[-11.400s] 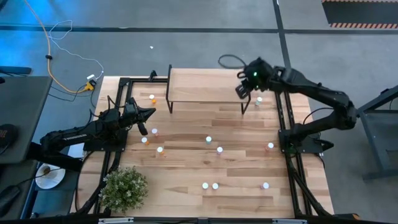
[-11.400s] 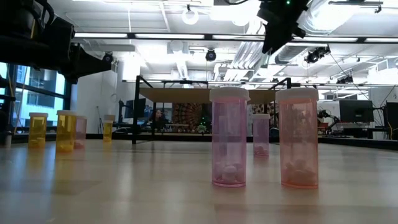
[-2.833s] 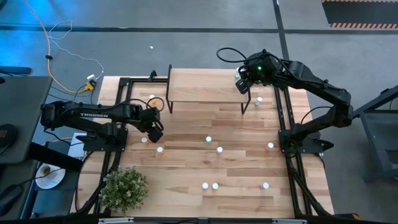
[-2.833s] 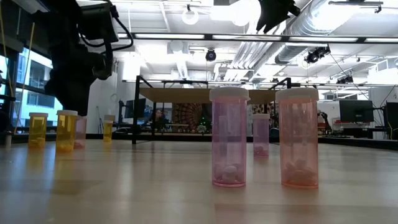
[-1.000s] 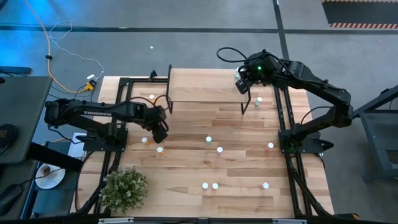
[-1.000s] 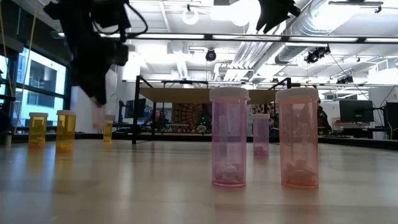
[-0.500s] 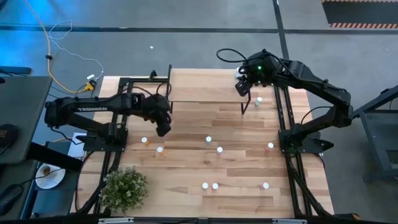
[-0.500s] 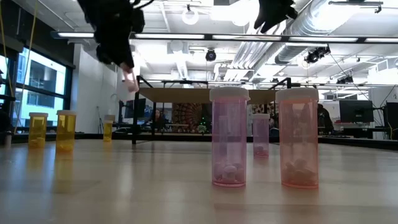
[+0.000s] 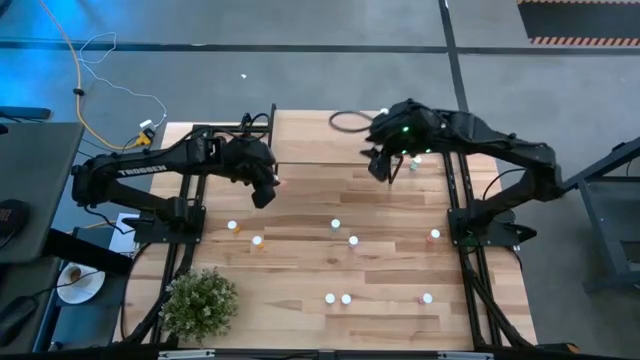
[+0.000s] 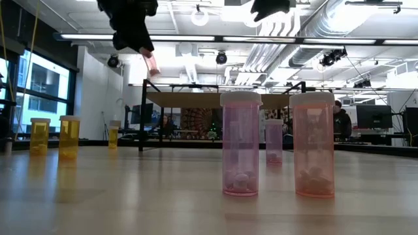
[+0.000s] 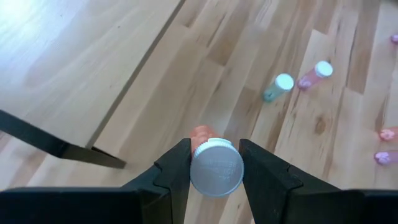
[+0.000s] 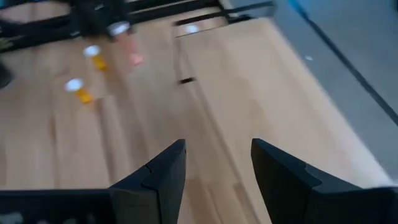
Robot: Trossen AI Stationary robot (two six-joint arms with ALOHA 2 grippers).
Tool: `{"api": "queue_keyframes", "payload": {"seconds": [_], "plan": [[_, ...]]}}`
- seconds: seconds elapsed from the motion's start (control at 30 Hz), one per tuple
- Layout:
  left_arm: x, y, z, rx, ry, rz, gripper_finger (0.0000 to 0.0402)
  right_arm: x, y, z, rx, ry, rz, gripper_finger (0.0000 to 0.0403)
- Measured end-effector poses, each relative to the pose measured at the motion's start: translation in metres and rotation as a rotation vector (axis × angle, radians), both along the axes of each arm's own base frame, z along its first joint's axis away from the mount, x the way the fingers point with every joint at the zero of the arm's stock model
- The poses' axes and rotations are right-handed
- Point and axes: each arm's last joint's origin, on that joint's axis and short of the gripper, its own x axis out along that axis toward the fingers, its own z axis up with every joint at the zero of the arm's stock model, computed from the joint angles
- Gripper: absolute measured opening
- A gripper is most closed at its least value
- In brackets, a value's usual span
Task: Pick and place medicine bottles onto shelf by color
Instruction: Put the top red pill bottle on the shelf
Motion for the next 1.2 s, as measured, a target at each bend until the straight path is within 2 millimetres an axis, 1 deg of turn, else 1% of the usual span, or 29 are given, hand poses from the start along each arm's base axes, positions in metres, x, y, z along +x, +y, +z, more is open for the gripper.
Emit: {"api": "queue_keyframes", "payload": {"seconds": [0.1,0.2,0.37,0.5,0.63,0.77,0.87,0.93,1.1,1.2], "plan": [[0.001,0.000,0.002,0.014,-0.008,-0.014,0.0117,0.018,0.005,-0.010,0.007,0.014,0.081,0.0174],[0.001,0.000,0.003,0.019,-0.015,-0.017,0.0117,0.031,0.008,-0.018,0.005,0.027,0.143,0.0174],[0.003,0.001,0.004,0.038,-0.032,-0.031,0.0117,0.048,0.014,-0.024,-0.032,-0.002,0.220,0.0174],[0.005,0.001,0.006,0.056,-0.052,-0.042,0.0117,0.061,0.023,-0.030,-0.055,-0.018,0.271,0.0174],[0.005,0.002,0.006,0.062,-0.055,-0.045,0.0117,0.071,0.036,-0.037,-0.099,-0.008,0.217,0.0174],[0.005,0.002,0.006,0.069,-0.052,-0.052,0.0117,0.080,0.057,-0.046,-0.187,0.028,0.140,0.0174],[0.005,0.002,0.006,0.069,-0.052,-0.052,0.0117,0.083,0.071,-0.051,-0.219,0.052,0.129,0.0174],[0.005,0.002,0.006,0.070,-0.052,-0.051,0.0117,0.081,0.079,-0.054,-0.243,0.083,0.104,0.0174],[0.005,0.002,0.006,0.070,-0.052,-0.051,0.0117,0.070,0.088,-0.061,-0.283,0.180,-0.014,0.0174],[0.005,0.002,0.006,0.070,-0.052,-0.051,0.0117,0.065,0.092,-0.077,-0.319,0.209,-0.067,0.0174]]}}
